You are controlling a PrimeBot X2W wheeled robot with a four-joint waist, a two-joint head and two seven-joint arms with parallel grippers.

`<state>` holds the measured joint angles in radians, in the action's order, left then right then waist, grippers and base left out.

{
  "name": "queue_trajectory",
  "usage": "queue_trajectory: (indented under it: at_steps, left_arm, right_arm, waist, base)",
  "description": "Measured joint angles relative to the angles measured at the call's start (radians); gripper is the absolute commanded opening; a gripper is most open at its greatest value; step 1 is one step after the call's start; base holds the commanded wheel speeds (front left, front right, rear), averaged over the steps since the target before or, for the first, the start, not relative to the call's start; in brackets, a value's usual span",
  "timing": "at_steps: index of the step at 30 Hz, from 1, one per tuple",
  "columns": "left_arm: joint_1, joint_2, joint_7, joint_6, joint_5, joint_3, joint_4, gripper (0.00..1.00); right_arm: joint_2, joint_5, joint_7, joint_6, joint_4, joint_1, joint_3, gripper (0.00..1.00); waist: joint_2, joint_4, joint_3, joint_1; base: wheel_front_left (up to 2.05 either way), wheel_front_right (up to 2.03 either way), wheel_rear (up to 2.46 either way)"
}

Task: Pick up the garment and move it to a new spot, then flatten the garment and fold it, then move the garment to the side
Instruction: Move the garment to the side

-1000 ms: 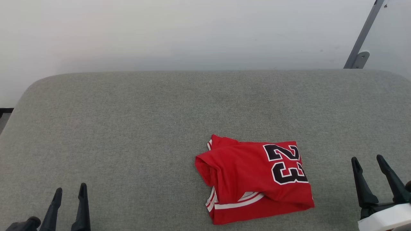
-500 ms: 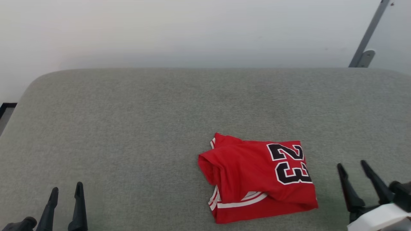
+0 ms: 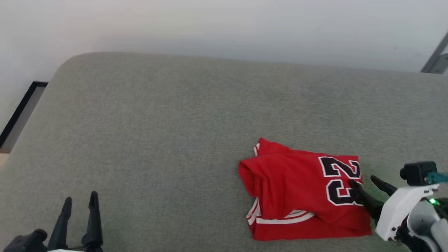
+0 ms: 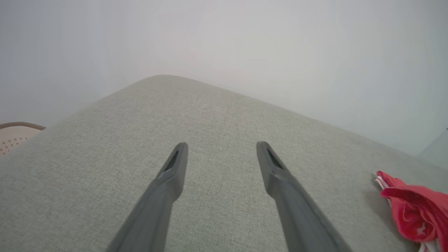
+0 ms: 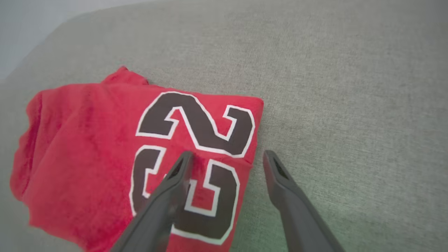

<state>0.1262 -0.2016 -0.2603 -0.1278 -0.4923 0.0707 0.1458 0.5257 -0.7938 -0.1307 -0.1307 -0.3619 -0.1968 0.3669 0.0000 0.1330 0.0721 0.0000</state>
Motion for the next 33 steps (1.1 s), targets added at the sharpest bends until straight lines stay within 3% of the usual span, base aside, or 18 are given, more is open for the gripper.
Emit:
queue_trajectory:
  at_steps: [8, 17, 18, 19, 20, 25, 33]
  left_arm:
    - [-0.027, 0.010, 0.000, 0.000, -0.009, -0.012, 0.012, 1.00]
    - [-0.049, 0.019, 0.000, 0.000, -0.011, -0.019, 0.022, 1.00]
    - [-0.052, 0.020, 0.000, 0.000, -0.011, -0.021, 0.024, 1.00]
    - [-0.055, 0.020, 0.000, 0.000, -0.011, -0.021, 0.025, 1.00]
    - [-0.059, 0.020, 0.000, 0.000, -0.012, -0.021, 0.025, 1.00]
    - [-0.078, 0.016, 0.000, 0.000, -0.012, -0.031, 0.025, 1.00]
    - [-0.144, -0.006, 0.000, 0.000, 0.000, -0.063, 0.006, 1.00]
  right_arm:
    - [0.058, -0.070, -0.299, 0.000, -0.035, -0.089, 0.045, 1.00]
    - [0.036, -0.105, -0.556, 0.000, -0.081, -0.155, 0.017, 1.00]
    - [0.028, -0.105, -0.580, 0.000, -0.087, -0.162, 0.011, 0.85]
    - [0.024, -0.104, -0.598, 0.000, -0.084, -0.166, 0.009, 0.29]
    - [0.019, -0.104, -0.610, 0.001, -0.081, -0.168, 0.002, 0.00]
    - [-0.016, -0.113, -0.647, 0.000, -0.050, -0.173, -0.037, 0.00]
    - [0.003, -0.067, -0.631, 0.000, 0.004, -0.203, -0.129, 0.00]
  waist:
    - [0.0000, 0.049, 0.048, 0.0000]
    - [0.0000, 0.070, 0.084, 0.0000]
    - [0.0000, 0.070, 0.086, 0.0000]
    - [0.0000, 0.070, 0.089, 0.0000]
    - [0.0000, 0.069, 0.091, 0.0000]
    - [0.0000, 0.058, 0.105, 0.0000]
    - [0.0000, 0.012, 0.130, 0.0000]
  base:
    - [0.00, 0.00, 0.00]
    - [0.00, 0.00, 0.00]
    - [0.00, 0.00, 0.00]
    - [0.00, 0.00, 0.00]
    - [0.00, 0.00, 0.00]
    - [0.00, 0.00, 0.00]
    - [0.00, 0.00, 0.00]
